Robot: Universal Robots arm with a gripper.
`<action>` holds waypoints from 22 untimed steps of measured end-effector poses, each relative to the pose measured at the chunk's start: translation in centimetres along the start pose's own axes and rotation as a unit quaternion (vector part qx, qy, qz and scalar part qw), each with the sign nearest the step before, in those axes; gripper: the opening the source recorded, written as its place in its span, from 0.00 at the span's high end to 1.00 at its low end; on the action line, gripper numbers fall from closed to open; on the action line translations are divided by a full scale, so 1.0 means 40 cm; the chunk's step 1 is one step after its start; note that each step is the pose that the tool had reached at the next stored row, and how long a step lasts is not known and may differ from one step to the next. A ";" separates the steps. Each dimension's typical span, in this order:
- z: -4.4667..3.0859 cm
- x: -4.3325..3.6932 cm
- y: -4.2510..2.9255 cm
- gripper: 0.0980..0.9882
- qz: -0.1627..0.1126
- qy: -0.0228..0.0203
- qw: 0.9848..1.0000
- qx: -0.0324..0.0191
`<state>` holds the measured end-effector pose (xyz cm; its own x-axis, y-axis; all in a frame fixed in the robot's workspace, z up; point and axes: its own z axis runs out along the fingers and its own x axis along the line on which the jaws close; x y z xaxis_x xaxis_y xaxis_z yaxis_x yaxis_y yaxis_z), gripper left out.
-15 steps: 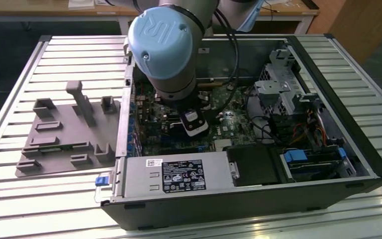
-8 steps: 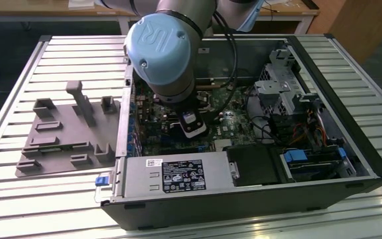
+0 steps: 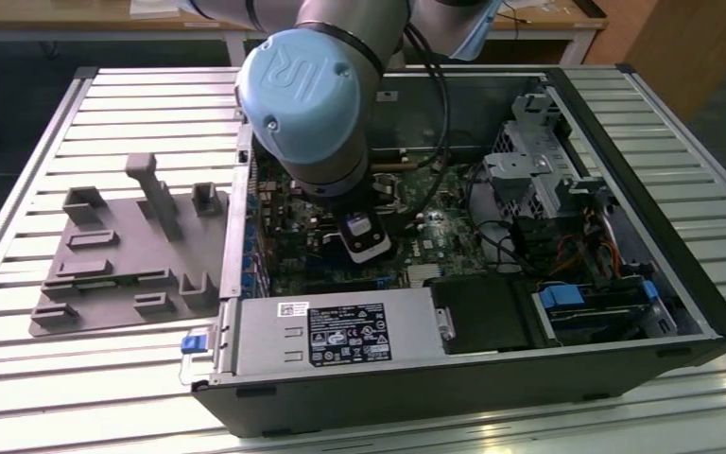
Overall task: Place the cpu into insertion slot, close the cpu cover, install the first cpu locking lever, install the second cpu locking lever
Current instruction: 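Install the second cpu locking lever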
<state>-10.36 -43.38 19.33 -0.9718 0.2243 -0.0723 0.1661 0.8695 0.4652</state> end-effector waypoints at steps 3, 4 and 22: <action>0.004 0.002 0.001 1.00 0.000 0.000 1.000 0.000; 0.005 0.003 0.001 1.00 0.000 0.000 1.000 0.000; 0.020 0.020 0.003 1.00 0.000 -0.002 1.000 0.007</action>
<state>-10.98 -42.76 18.62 -0.9714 0.2250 -0.0754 0.1677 0.8757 0.4527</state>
